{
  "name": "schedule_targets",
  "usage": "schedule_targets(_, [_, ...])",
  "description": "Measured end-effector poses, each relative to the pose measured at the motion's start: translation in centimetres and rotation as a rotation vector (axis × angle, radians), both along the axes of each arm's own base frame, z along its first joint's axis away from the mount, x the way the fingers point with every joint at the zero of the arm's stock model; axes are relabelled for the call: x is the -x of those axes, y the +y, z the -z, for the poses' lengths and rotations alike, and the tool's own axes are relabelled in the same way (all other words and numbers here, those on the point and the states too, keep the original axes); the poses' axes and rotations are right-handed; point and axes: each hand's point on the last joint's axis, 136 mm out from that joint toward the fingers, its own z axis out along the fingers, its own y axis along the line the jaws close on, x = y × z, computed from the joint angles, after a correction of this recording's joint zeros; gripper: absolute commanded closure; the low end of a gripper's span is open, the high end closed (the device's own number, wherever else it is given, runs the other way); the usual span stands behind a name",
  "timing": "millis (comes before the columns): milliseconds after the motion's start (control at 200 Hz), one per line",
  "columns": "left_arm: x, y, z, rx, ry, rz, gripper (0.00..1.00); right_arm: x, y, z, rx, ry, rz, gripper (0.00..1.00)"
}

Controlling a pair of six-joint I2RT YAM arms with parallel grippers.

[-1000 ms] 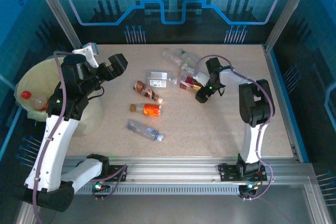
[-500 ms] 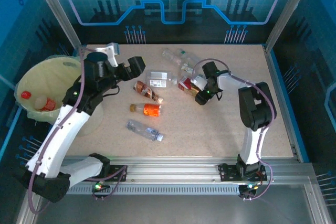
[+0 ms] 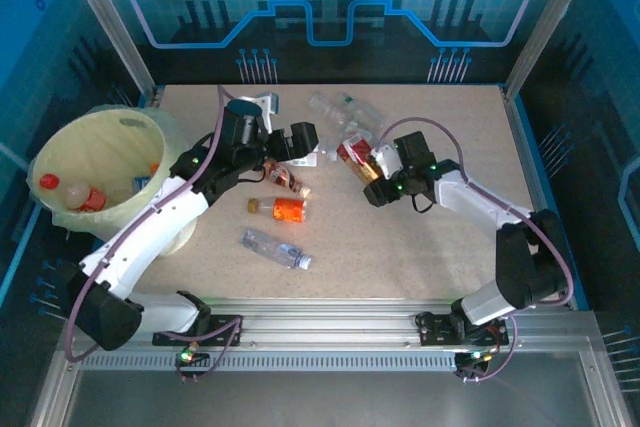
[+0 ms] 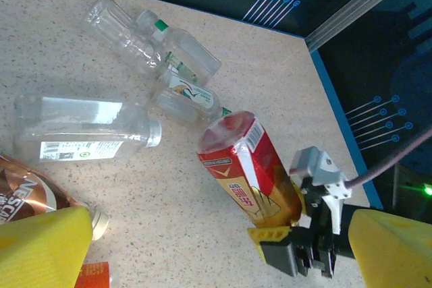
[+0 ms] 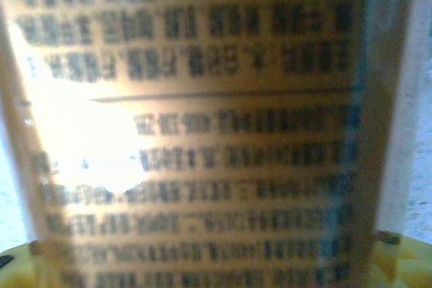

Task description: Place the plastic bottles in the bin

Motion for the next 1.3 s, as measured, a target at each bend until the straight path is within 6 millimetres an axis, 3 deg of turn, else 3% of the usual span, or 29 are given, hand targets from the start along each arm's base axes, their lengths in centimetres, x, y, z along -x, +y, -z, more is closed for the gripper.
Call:
schedule_targets(335, [0.3,-3.6,0.5,0.127,0.003,0.158,0.01,3.9,5.3,-3.2,-0.446,0.101,0.075,0.45])
schedule_targets(650, [0.3,-6.1,0.1,0.232,-0.003,0.271,0.01,5.9,9.1,-10.5,-0.759,0.114,-0.027,0.42])
schedule_targets(875, [0.9,-8.4,-1.4,0.348,-0.038,0.4,0.01,7.8,11.5,-14.0,-0.854,0.146,-0.145,0.4])
schedule_targets(985, [1.6,-9.3,-2.1,0.371,-0.057,0.461,0.12,8.1,12.3,-15.3,-0.886,0.146,-0.18,0.39])
schedule_targets(1155, [1.7,-9.5,-2.2,0.364,-0.089,0.477,0.39,8.2,12.6,-16.0,-0.909,0.142,-0.206,0.31])
schedule_targets(1301, [2.0,-9.7,-1.9,0.358,-0.093,0.49,0.44,8.4,12.9,-15.9,-0.905,0.158,-0.21,0.19])
